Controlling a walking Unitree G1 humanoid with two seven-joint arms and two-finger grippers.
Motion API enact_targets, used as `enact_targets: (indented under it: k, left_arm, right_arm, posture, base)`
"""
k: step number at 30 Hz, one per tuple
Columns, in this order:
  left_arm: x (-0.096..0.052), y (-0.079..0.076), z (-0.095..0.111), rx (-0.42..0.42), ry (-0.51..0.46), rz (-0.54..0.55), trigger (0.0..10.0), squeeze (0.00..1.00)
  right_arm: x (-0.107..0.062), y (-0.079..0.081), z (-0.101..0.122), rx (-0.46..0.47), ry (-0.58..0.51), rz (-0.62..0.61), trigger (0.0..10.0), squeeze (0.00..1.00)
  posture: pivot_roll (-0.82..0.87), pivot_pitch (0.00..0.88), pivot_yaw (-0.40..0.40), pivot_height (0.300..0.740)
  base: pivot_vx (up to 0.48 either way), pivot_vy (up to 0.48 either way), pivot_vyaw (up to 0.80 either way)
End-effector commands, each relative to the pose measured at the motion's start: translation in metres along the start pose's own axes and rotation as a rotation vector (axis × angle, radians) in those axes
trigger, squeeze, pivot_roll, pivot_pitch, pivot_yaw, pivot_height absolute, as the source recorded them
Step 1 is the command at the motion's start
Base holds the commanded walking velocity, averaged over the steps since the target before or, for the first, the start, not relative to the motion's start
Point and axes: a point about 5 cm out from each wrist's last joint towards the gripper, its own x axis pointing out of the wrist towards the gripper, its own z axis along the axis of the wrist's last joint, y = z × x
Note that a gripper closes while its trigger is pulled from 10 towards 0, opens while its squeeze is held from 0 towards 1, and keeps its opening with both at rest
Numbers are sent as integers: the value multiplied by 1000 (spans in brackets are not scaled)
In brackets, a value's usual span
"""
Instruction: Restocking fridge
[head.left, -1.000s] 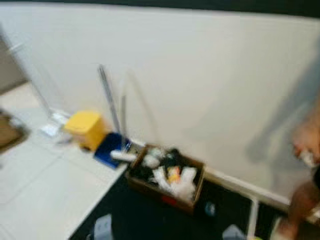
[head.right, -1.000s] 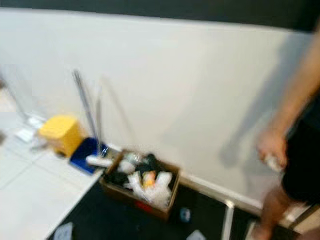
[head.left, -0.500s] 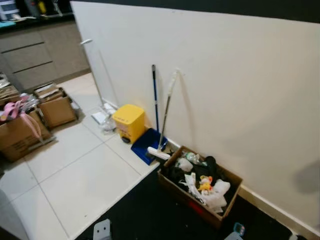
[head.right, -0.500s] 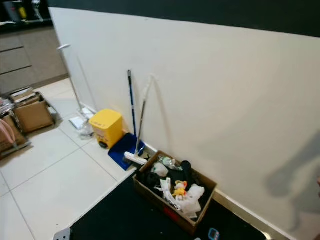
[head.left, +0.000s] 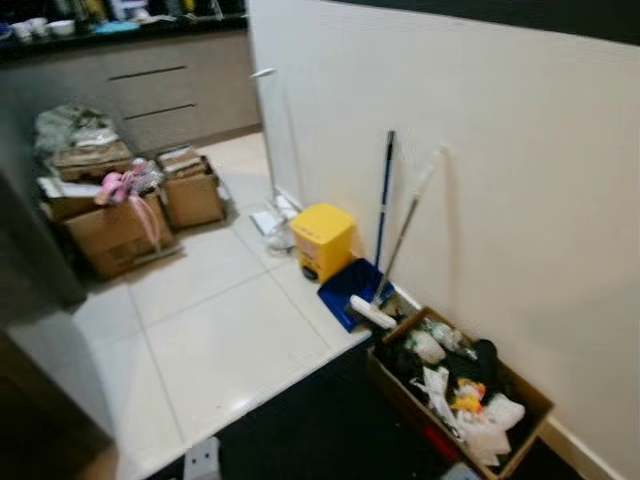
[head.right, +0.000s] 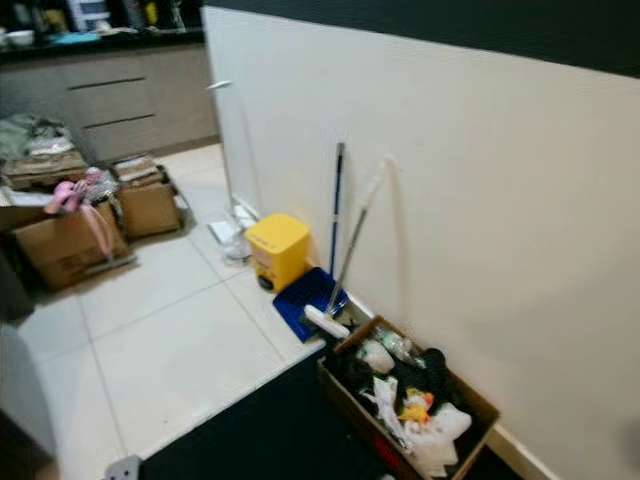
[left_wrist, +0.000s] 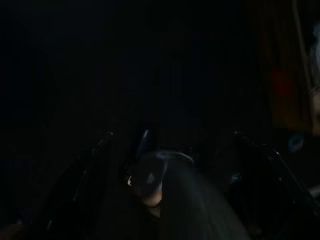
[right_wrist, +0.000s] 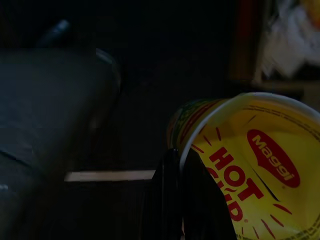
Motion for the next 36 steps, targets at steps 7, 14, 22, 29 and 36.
enact_targets:
  k: [7, 14, 22, 29, 36]
  left_arm:
    - [-2, 3, -6, 3, 25, 7, 10000, 0]
    - [-2, 2, -7, 5, 24, 8, 10000, 0]
    - [-2, 3, -7, 5, 25, 14, 10000, 0]
    - [-2, 3, -8, 14, 28, 21, 10000, 0]
    - [-2, 4, -8, 18, 30, 27, 10000, 0]
  right_arm:
    - [0, -1, 3, 7, -8, 3, 10000, 0]
    - [0, -1, 3, 9, -9, 6, 10000, 0]
    - [0, -1, 4, 9, -11, 8, 10000, 0]
    - [0, 0, 5, 11, -13, 12, 10000, 0]
    - [0, -1, 8, 11, -18, 14, 10000, 0]
  posture:
    - [-46, 0, 6, 740]
    - [-48, 0, 5, 740]
    - [-48, 0, 5, 740]
    - [-48, 0, 6, 740]
    - [-48, 0, 6, 740]
  base:
    - [0, 0, 800]
    - [0, 0, 800]
    - [0, 0, 800]
    - [0, 0, 800]
    - [0, 0, 800]
